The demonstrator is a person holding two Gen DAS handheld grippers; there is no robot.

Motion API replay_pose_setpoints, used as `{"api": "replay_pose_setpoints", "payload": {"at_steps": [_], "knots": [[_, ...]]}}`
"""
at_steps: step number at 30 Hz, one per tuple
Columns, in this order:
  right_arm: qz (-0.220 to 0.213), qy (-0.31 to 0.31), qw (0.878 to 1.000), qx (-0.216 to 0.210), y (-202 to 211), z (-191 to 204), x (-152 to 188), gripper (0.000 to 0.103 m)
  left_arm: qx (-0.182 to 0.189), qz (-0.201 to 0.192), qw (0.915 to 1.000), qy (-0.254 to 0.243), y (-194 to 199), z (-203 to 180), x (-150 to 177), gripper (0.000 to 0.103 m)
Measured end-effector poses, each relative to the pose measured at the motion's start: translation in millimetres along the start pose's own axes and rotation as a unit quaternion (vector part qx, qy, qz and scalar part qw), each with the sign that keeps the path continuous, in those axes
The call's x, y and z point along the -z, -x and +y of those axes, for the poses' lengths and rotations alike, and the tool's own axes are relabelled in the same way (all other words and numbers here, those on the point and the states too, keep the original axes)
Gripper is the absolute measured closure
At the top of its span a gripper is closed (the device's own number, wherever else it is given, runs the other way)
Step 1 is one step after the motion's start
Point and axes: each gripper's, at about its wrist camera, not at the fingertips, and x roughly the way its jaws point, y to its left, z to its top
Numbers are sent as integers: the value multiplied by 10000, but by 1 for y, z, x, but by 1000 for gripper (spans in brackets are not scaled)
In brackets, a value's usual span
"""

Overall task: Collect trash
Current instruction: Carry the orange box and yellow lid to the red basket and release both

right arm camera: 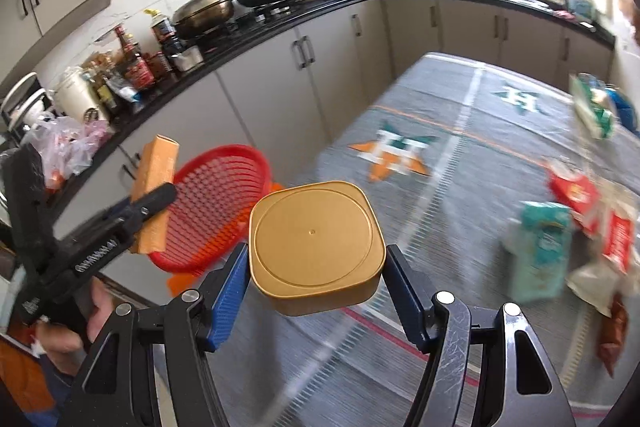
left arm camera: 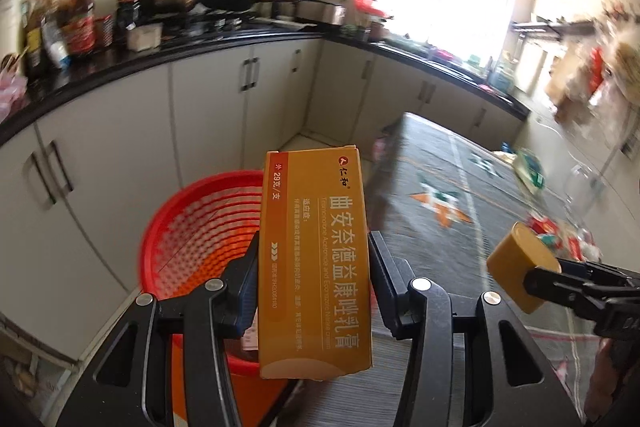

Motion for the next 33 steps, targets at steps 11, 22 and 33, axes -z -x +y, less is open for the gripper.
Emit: {"api": "replay_pose_setpoints", "payload": {"at_steps": [11,22,33], "knots": [[418,-137,9954,-853,-73,53,-38,31,-292,322,9986,305,-30,47,7,55],[771,-400,9903,-1085,-125,64,-46,31,-304,421,9979,389,-44,61,12,55],[781,-557,9882,-1193,-127,56,-47,31,-227,378,9978,488,-41,61,12,44]]}}
